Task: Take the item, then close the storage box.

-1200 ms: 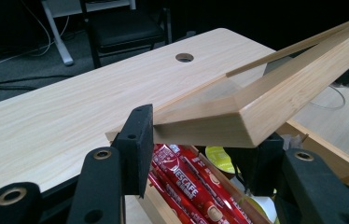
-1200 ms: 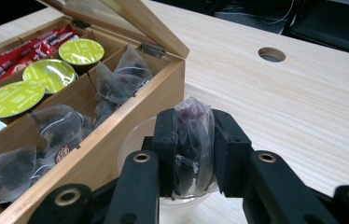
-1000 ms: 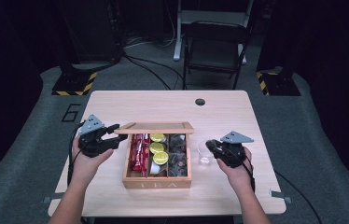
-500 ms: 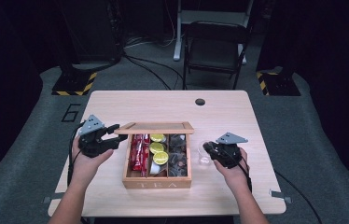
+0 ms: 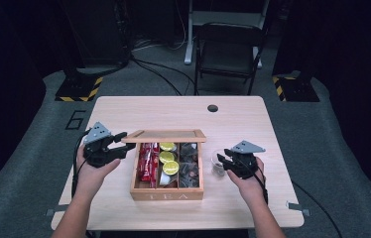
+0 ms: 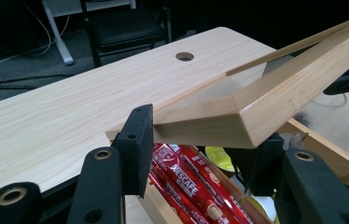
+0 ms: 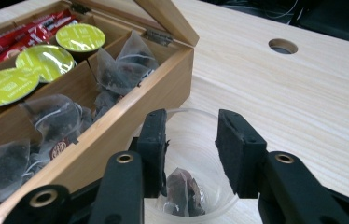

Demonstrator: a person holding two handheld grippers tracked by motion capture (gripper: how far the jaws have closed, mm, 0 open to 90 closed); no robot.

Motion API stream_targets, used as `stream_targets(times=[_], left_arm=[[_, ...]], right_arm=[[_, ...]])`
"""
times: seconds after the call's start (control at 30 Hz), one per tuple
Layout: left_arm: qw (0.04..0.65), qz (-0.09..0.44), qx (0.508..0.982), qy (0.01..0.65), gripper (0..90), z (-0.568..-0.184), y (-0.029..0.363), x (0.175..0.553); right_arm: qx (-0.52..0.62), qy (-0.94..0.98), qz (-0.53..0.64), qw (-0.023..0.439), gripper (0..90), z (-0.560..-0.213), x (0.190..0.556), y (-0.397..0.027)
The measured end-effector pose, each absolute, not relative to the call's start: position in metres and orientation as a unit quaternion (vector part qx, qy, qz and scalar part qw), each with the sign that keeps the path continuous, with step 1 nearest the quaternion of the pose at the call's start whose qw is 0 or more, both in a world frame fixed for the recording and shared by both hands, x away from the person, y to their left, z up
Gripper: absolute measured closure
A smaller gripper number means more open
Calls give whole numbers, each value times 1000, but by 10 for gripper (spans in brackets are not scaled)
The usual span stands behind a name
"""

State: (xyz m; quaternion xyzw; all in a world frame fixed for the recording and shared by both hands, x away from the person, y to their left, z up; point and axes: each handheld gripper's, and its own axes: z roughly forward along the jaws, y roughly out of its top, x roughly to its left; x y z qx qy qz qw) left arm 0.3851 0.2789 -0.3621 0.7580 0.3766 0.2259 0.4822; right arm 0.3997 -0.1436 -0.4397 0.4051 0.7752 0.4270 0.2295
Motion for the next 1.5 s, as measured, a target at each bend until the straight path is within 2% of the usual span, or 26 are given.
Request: stream_targets(times=[0.37,1.03,1.5], left_arm=[[474,227,762,378,521,-362,278,383],[476,225,761,380,520,-355,278,383],[468,222,769,376,519,-353,278,383]], right_arm=[[392,765,461,219,568,-415,390,-137],[326,776,496,213,538,-364,381,-106],[312,784,494,210,550,-352,385,-94]])
